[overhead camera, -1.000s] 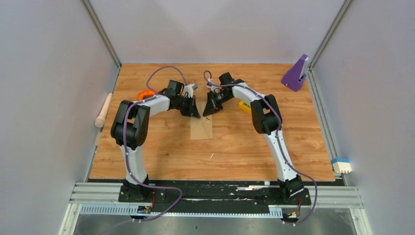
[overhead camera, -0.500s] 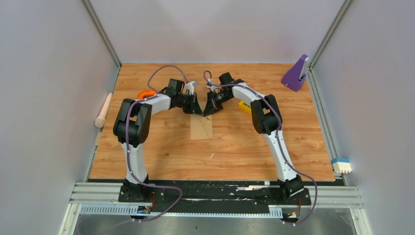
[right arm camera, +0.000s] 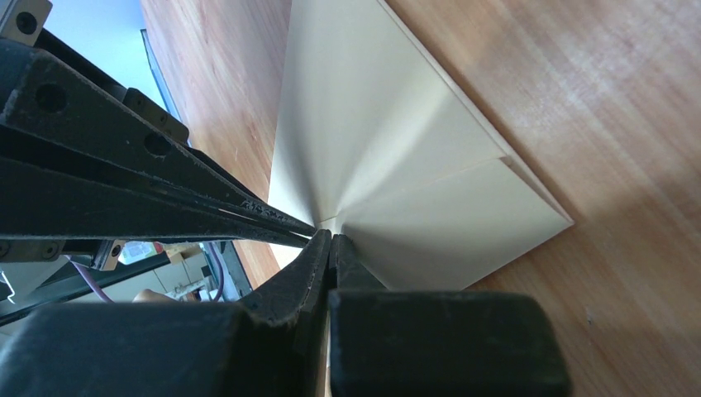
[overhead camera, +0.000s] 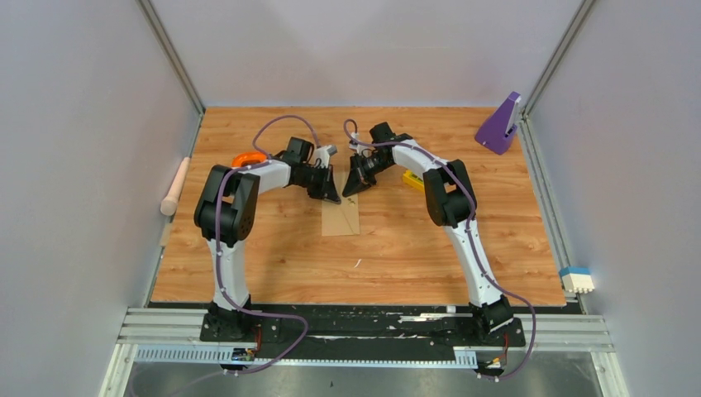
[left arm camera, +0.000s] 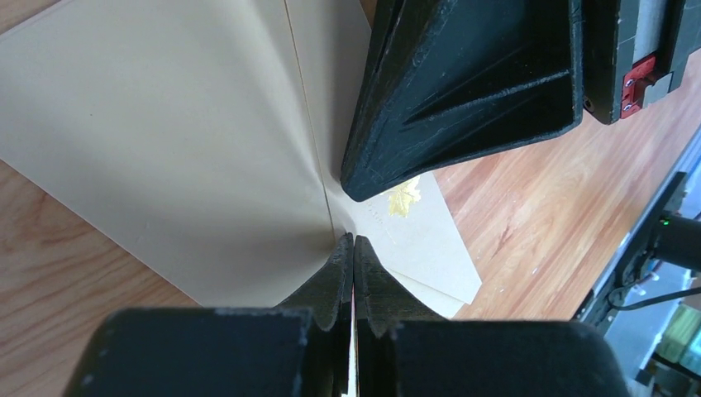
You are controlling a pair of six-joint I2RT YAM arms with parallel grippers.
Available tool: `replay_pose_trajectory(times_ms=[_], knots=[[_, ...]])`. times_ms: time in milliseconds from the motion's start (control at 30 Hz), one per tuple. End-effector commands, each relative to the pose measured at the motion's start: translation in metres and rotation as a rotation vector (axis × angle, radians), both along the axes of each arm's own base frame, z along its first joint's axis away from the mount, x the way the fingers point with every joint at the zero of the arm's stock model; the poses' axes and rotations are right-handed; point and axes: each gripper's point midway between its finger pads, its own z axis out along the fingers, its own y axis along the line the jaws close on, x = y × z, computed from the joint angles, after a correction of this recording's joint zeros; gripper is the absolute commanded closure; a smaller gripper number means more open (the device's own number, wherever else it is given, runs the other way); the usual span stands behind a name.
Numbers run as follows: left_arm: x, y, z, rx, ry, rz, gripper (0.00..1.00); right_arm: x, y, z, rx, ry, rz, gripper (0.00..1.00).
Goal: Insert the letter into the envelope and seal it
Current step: Seal the envelope flap on the envelope.
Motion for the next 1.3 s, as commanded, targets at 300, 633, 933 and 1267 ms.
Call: replay_pose_trajectory(times_ms=[300,633,933,1267], knots=[[-0.002,0.010,-0.021,0.149,-0.018,-0.024,1.00,0.009,-0.016,-0.027,-0.133,-0.112,0.018,0.89],[0.002,0.007,-0.022,0.142,-0.020,-0.021,1.00,0.027,-0.018,0.101,0.093,-0.328,0.052,0.58],[0.034,0.000,0.030,0.112,-0.181,-0.016,1.00,-0.003,-0.064,0.160,0.073,-0.483,0.081,0.50],[0.051,-0.009,0.131,0.003,-0.377,-0.021,0.76,-0.076,-0.135,0.195,-0.155,-0.780,0.214,0.00]])
